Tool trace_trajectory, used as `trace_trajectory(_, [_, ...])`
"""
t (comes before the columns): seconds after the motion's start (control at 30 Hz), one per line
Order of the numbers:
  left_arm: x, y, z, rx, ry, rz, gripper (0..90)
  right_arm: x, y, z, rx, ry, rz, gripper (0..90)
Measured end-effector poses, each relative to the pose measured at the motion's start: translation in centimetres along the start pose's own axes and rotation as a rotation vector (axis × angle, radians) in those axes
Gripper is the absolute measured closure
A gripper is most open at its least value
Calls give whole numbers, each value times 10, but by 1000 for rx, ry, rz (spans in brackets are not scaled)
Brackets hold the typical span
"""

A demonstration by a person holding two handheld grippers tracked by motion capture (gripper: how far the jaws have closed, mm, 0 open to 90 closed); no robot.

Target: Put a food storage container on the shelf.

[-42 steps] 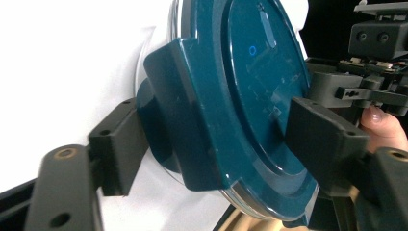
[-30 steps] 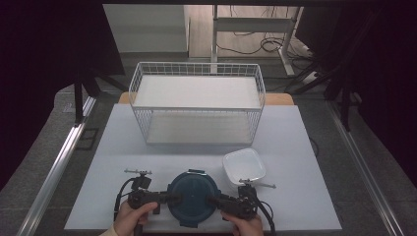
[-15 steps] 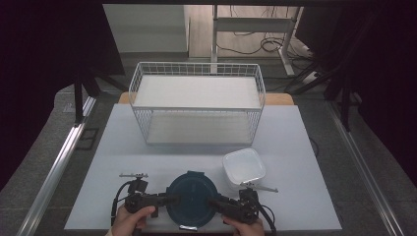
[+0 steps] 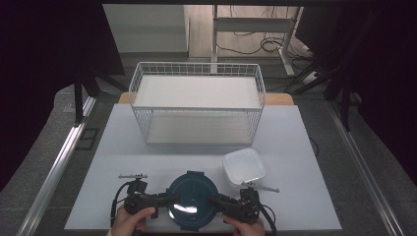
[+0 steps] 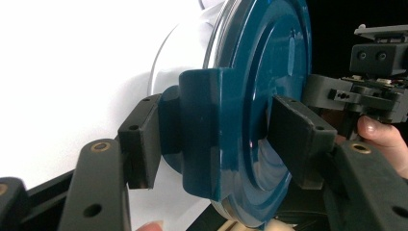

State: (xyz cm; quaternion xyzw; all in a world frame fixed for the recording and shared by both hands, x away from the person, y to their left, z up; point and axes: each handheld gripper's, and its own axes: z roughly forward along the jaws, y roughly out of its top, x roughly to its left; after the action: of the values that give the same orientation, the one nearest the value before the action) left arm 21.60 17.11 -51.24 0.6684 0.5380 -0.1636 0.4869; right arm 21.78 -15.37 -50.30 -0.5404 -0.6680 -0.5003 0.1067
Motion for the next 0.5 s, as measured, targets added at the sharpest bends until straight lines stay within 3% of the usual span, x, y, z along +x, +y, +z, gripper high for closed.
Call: trace_trajectory(0.5, [-8,7,-8,-35,-1,24,404,8,7,-4,-13,3,-27,422])
